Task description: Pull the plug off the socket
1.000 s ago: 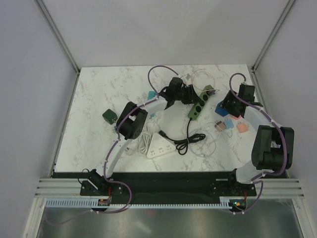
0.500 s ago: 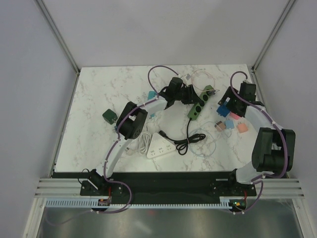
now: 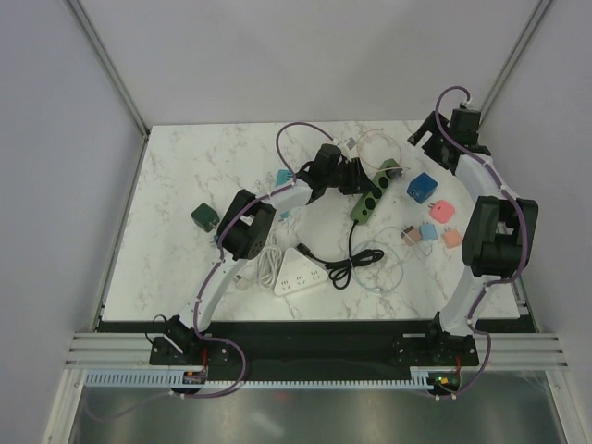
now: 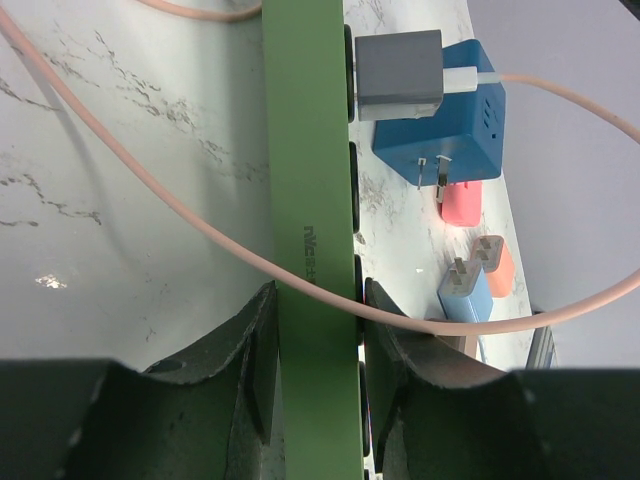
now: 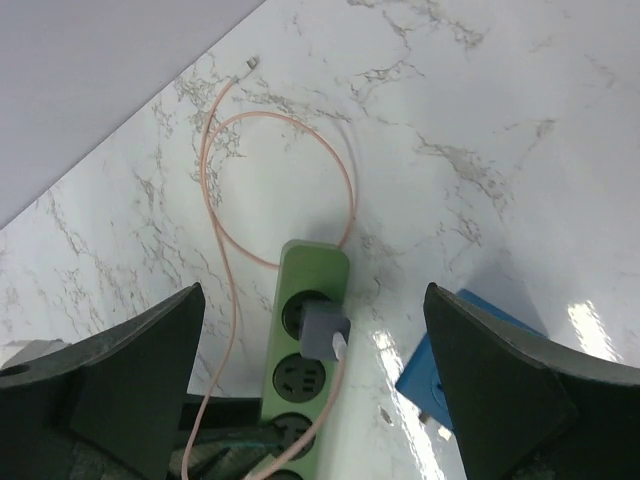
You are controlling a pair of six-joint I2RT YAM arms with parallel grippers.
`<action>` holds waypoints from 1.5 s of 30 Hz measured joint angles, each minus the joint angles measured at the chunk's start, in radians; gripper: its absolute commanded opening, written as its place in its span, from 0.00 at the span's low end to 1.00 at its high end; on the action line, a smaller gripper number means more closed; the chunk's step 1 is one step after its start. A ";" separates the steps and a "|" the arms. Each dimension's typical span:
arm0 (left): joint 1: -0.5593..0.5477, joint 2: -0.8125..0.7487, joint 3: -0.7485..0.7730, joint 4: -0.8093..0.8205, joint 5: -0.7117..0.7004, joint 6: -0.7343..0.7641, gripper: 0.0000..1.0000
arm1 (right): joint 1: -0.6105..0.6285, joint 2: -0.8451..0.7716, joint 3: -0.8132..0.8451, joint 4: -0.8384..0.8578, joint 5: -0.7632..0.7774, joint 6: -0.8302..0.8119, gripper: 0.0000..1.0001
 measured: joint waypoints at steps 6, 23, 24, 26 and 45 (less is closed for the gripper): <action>0.000 0.002 0.000 0.003 0.002 0.000 0.02 | 0.008 0.158 0.078 -0.010 -0.080 0.042 0.94; 0.001 0.005 0.000 0.008 0.012 -0.004 0.02 | 0.078 0.188 0.055 -0.019 -0.068 0.129 0.69; 0.001 0.005 0.000 0.010 0.014 -0.005 0.02 | 0.079 0.188 0.055 -0.019 -0.065 0.133 0.68; 0.003 0.006 0.000 0.011 0.018 -0.008 0.02 | 0.079 0.188 0.055 -0.021 -0.056 0.141 0.67; 0.004 0.010 0.000 0.020 0.023 -0.014 0.02 | 0.106 0.190 -0.045 -0.034 -0.022 0.170 0.63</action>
